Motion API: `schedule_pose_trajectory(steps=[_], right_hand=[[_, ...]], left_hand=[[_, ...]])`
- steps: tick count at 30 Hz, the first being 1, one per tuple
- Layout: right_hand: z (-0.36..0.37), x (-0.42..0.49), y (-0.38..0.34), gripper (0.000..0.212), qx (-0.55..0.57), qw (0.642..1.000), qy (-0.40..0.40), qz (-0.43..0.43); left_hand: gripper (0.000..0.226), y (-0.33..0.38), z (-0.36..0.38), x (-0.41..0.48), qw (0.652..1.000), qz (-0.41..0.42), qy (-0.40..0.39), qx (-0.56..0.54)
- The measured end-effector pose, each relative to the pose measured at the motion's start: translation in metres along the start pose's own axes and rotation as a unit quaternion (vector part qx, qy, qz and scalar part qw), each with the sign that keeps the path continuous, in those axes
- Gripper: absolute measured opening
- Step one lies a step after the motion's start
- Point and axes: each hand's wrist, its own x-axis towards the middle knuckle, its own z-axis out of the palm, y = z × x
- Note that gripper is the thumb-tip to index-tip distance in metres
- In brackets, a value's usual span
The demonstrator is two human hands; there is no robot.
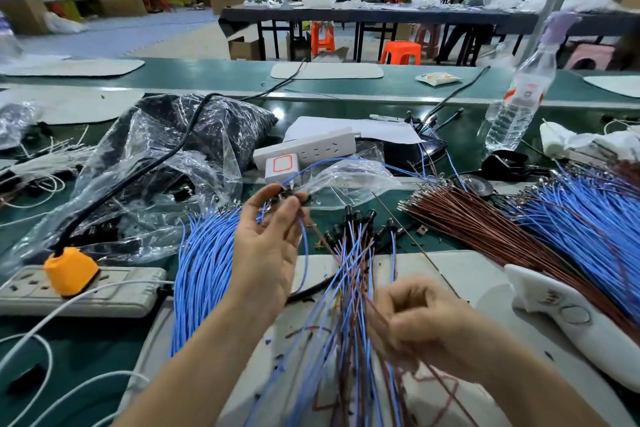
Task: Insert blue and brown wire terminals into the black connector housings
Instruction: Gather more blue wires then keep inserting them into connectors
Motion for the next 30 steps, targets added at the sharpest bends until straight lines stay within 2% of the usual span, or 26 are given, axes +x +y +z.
schedule_pose_trajectory(steps=[2, 5, 8, 12, 14, 17, 19, 22, 24, 26, 30], right_hand=[[0.0, -0.002, -0.003, 0.018, 0.015, 0.997, -0.073, 0.025], [-0.001, -0.003, -0.007, 0.023, -0.003, 0.994, -0.087, 0.06], [-0.001, -0.001, -0.005, 0.025, -0.013, 0.997, -0.004, 0.074], [0.0, 0.005, 0.002, 0.011, -0.063, 0.988, 0.132, 0.043], [-0.001, 0.004, 0.002, 0.01, -0.07, 0.988, 0.137, 0.033], [0.0, 0.001, 0.0, 0.011, -0.049, 0.993, 0.093, 0.05], [0.004, 0.005, 0.002, 0.014, -0.054, 0.99, 0.116, 0.061], [0.008, 0.011, 0.006, 0.02, -0.059, 0.981, 0.178, 0.047], [0.009, 0.011, 0.007, 0.015, -0.076, 0.977, 0.198, 0.03], [0.009, 0.011, 0.006, 0.014, -0.085, 0.974, 0.206, 0.029], [0.006, 0.011, 0.003, 0.013, -0.078, 0.975, 0.208, 0.033]], left_hand=[[0.029, 0.004, -0.004, 0.006, 0.998, -0.009, 0.043, -0.035], [0.028, 0.006, -0.003, 0.007, 0.997, -0.036, 0.051, -0.053], [0.025, 0.003, 0.002, 0.005, 0.996, -0.077, 0.006, -0.045], [0.023, -0.005, 0.003, -0.006, 0.979, -0.175, -0.093, 0.039], [0.024, -0.006, 0.002, -0.008, 0.976, -0.185, -0.1, 0.047], [0.024, -0.002, 0.001, -0.001, 0.986, -0.158, -0.055, 0.023], [0.023, 0.0, 0.0, 0.002, 0.988, -0.147, -0.046, 0.023], [0.022, -0.002, 0.0, -0.006, 0.976, -0.175, -0.109, 0.069], [0.023, -0.003, 0.001, -0.012, 0.96, -0.194, -0.167, 0.112], [0.025, -0.004, 0.001, -0.014, 0.955, -0.195, -0.187, 0.125], [0.024, -0.004, 0.003, -0.008, 0.978, -0.15, -0.119, 0.076]])
